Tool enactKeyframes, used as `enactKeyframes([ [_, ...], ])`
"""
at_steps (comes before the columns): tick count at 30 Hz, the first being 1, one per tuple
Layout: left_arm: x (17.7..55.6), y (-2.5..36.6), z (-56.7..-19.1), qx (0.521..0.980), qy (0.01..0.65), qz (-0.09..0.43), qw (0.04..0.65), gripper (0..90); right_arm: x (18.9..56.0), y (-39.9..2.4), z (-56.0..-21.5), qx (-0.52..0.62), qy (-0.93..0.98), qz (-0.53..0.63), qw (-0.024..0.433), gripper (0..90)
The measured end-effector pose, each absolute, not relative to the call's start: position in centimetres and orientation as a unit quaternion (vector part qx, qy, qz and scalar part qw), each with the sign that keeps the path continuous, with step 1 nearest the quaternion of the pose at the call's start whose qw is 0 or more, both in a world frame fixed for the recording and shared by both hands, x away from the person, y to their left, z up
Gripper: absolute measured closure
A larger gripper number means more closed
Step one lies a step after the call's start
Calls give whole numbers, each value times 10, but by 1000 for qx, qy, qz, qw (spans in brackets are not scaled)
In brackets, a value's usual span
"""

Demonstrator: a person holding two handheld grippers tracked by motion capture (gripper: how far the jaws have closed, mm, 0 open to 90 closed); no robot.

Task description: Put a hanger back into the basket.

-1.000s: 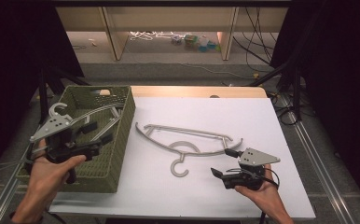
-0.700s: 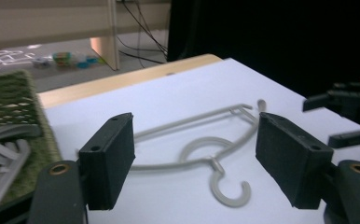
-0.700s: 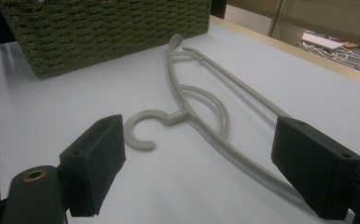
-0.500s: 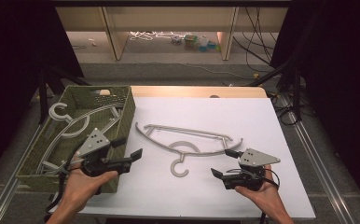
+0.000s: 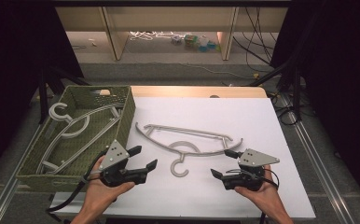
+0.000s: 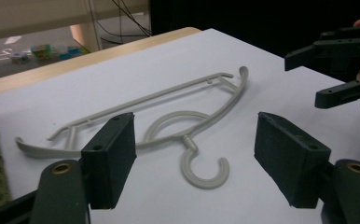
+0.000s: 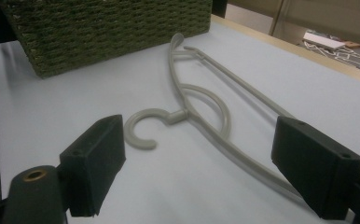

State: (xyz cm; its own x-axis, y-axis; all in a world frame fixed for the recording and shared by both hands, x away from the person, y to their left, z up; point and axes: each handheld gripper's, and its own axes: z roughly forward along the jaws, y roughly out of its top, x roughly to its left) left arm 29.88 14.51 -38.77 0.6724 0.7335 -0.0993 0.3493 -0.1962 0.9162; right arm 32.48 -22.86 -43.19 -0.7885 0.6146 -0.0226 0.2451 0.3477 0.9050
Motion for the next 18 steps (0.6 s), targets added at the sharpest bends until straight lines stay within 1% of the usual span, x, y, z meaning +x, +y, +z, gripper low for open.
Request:
enactKeyframes([
  [9,295,131,-406,772,340,200,498,291,325,-229,-433,266,799,507,184,182],
  [13,296,126,-412,768,340,200,505,291,325,-229,-434,263,799,510,181,182],
  [18,299,123,-420,766,329,217,508,281,324,-230,-433,265,799,509,180,181],
])
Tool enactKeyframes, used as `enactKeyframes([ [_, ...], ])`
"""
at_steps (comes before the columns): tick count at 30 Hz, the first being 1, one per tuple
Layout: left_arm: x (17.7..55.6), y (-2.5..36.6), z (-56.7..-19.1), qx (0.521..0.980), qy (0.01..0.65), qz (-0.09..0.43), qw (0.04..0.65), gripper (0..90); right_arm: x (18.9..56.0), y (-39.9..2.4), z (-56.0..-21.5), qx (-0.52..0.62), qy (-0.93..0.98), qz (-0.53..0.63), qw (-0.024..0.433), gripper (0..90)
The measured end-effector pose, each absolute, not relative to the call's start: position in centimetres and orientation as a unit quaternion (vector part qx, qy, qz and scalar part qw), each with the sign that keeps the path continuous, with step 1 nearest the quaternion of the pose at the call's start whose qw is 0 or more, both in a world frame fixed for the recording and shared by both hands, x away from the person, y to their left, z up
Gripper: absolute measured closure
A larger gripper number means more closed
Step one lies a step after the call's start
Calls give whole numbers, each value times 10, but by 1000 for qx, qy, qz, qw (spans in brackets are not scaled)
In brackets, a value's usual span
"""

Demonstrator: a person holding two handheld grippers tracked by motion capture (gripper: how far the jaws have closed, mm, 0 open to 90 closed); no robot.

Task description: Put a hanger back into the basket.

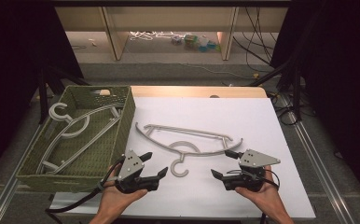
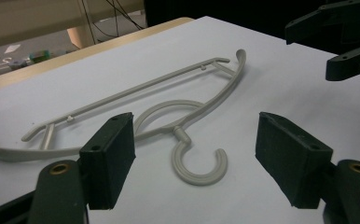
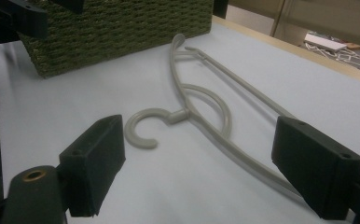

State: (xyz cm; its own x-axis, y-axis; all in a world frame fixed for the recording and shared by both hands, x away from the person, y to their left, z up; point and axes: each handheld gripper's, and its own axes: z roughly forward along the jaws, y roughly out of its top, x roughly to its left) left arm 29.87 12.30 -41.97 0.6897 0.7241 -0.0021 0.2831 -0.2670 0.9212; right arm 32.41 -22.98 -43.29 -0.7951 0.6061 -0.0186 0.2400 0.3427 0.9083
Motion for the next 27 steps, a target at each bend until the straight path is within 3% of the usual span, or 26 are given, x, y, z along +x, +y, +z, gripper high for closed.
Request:
enactKeyframes([
  [8,307,131,-436,737,373,184,533,238,322,-230,-433,266,799,507,183,179],
  [27,301,127,-440,749,335,208,532,203,345,-222,-436,250,820,485,176,159],
])
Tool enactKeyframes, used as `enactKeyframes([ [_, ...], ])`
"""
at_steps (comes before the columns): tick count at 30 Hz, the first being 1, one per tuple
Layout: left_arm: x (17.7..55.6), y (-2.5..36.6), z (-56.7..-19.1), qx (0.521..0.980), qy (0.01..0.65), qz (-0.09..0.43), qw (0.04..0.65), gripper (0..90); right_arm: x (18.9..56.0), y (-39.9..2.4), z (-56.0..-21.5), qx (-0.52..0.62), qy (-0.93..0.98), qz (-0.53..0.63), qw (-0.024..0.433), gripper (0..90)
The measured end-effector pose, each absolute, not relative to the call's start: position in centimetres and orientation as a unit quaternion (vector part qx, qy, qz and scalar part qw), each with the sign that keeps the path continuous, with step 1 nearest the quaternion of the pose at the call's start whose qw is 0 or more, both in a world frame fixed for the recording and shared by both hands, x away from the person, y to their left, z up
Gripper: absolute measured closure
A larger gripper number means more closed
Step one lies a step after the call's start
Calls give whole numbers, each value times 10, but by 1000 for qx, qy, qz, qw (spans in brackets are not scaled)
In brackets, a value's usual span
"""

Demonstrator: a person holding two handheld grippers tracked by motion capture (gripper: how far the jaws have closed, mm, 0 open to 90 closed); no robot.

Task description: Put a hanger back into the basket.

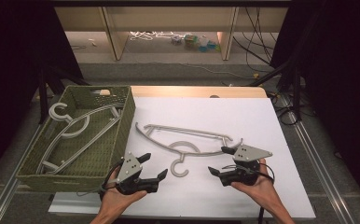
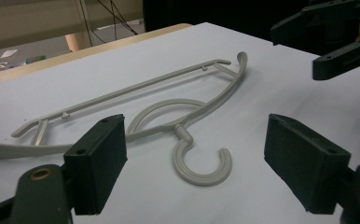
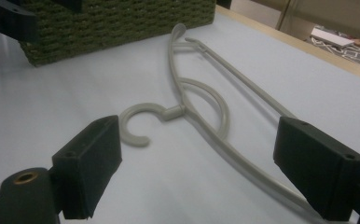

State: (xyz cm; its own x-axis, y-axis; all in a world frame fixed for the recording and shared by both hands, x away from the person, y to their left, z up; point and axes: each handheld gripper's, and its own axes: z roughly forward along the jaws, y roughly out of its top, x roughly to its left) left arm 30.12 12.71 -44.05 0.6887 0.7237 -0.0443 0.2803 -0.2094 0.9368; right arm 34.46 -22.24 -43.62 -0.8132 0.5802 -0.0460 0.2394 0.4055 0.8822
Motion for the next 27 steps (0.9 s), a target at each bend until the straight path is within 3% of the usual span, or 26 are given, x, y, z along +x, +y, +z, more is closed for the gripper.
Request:
enactKeyframes([
  [13,302,130,-442,744,343,206,535,176,415,-205,-440,241,861,419,155,173],
  [27,301,130,-442,750,330,211,533,179,442,-185,-456,205,913,341,95,239],
])
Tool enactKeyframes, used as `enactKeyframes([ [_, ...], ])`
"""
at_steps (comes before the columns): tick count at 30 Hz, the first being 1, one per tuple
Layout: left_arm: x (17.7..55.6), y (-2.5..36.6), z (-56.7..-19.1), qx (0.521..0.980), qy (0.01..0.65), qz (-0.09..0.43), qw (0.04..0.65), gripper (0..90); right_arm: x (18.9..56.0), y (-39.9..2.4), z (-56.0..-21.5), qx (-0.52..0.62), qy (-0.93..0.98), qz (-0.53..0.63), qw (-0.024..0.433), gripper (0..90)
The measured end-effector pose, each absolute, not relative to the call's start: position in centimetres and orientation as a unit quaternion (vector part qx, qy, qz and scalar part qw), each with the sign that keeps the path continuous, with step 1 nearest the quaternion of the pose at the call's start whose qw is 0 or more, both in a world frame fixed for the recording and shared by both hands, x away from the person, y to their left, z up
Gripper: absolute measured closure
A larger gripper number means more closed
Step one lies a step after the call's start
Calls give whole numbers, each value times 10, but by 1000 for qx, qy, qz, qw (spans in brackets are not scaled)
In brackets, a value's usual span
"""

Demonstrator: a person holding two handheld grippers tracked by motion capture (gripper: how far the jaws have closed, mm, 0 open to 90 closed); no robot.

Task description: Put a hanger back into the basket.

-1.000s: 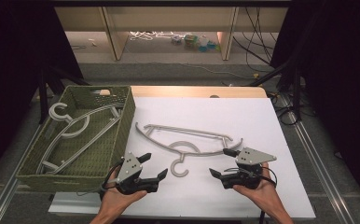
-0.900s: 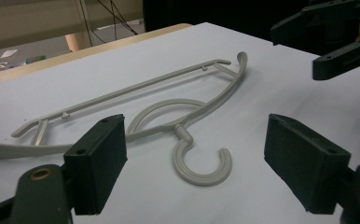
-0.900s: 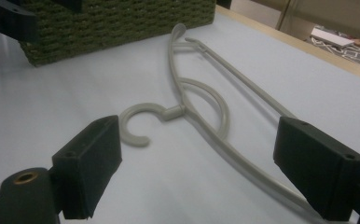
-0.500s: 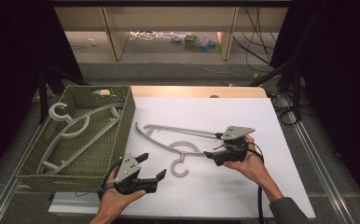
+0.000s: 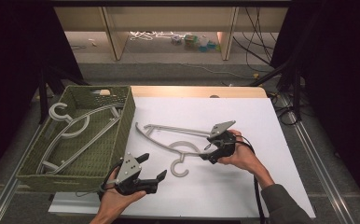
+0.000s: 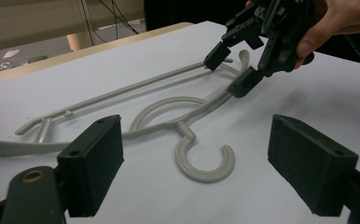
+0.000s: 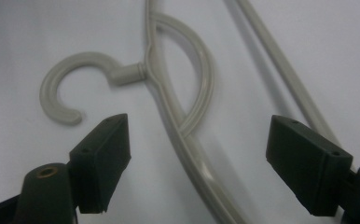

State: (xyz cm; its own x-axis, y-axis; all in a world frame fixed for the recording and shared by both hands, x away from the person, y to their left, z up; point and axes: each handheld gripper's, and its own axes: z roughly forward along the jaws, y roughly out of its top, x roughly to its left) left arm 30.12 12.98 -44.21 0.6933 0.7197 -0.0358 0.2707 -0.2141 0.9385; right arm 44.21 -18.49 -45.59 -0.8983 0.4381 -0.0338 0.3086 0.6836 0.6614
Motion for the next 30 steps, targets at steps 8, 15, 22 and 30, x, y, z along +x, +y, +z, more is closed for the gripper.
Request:
enactKeyframes([
  [8,301,129,-442,750,329,212,533,185,445,-176,-462,178,936,294,75,358],
  [15,300,129,-442,752,332,209,531,186,449,-171,-465,166,948,263,64,443],
  [22,300,128,-442,750,332,207,533,189,451,-167,-469,166,956,237,47,514],
  [30,301,128,-442,755,326,209,529,191,456,-165,-466,170,959,224,39,606],
])
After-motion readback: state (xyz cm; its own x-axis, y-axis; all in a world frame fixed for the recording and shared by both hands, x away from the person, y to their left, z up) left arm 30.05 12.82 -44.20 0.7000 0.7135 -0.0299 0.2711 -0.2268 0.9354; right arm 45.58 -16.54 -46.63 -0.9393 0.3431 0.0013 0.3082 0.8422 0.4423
